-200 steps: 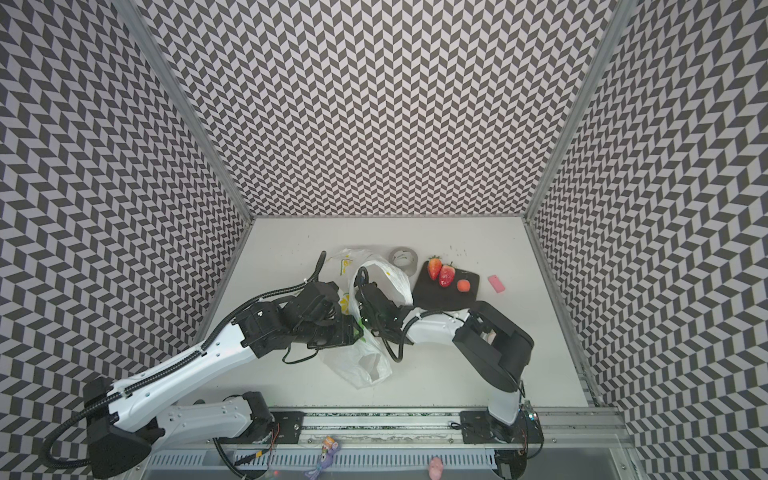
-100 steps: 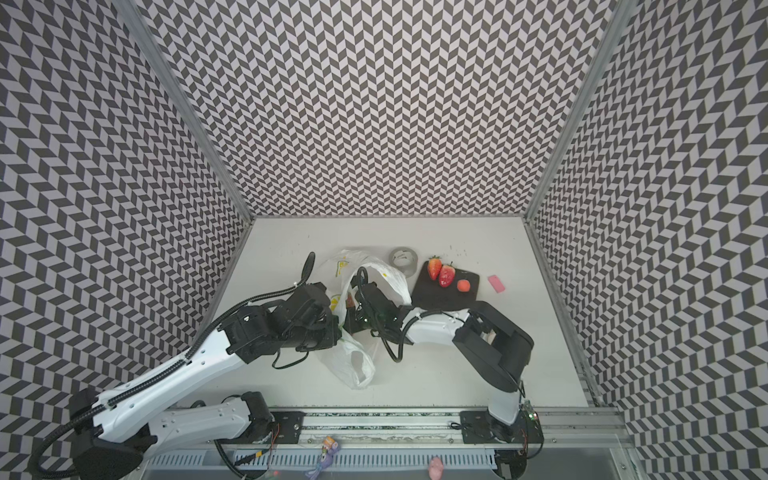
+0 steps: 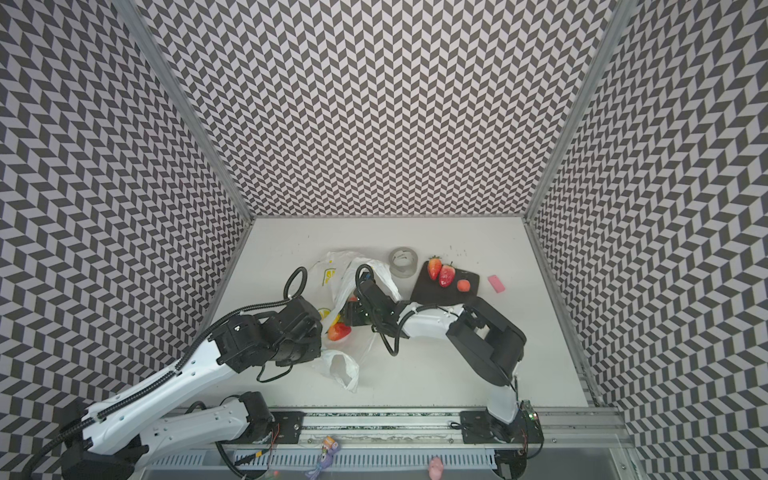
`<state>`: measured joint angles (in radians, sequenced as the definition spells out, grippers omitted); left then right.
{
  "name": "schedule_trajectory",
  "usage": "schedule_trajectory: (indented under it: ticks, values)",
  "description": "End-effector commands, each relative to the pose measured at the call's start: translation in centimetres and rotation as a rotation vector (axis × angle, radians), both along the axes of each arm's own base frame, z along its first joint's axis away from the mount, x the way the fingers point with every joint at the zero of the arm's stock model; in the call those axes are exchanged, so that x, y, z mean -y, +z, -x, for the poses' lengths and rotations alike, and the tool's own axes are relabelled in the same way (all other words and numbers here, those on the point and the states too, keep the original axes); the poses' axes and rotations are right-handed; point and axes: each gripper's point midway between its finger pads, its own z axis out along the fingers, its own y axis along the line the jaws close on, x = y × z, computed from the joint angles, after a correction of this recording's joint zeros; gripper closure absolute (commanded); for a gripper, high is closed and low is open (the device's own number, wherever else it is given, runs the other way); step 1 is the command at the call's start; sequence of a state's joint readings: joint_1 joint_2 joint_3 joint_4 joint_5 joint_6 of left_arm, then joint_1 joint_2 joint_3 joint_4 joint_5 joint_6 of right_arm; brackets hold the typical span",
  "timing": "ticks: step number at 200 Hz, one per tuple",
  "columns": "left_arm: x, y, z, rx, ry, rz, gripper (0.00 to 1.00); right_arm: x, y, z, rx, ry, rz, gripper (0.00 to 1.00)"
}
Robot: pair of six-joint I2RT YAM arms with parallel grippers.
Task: Take the fake fruits out of the plastic bag
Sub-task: 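Raise the bag edge with the left gripper while the right descends into the bag, then grasp the yellow lemon's leafy stem with the right gripper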
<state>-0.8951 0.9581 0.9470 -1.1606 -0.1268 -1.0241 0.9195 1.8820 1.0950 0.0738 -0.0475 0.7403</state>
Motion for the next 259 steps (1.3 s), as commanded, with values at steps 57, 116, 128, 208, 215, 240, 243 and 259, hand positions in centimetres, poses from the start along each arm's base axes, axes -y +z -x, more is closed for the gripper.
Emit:
schedule_trajectory:
  ticks: [57,116,128,208,215,240,243,259]
  values:
    - [-0.6,0.1,-0.3,0.039,0.054,0.035,1.0,-1.4,3.5,0.1,-0.111,-0.087,-0.201,0.25]
    - [-0.3,0.0,-0.4,0.054,0.047,0.063,1.0,-2.1,2.7,-0.3,-0.294,-0.242,-0.326,0.23]
    - [-0.3,-0.1,-0.3,0.051,0.047,0.065,1.0,-2.3,2.4,-0.5,-0.309,-0.254,-0.333,0.23]
    - [-0.6,-0.5,0.0,0.045,0.044,0.062,1.0,-3.7,0.4,-2.2,-0.328,-0.308,-0.354,0.44]
    - [-0.6,-0.5,0.0,0.045,0.045,0.062,1.0,-3.8,0.6,-2.4,-0.322,-0.308,-0.359,0.48]
    - [-0.7,-0.6,0.0,0.044,0.045,0.055,1.0,-3.8,0.9,-2.6,-0.305,-0.312,-0.366,0.61]
    - [-0.7,-0.7,0.0,0.043,0.045,0.054,1.0,-3.8,1.0,-2.7,-0.302,-0.311,-0.367,0.63]
    - [-0.8,-0.7,0.0,0.044,0.047,0.05,1.0,-3.8,1.3,-2.6,-0.289,-0.302,-0.37,0.78]
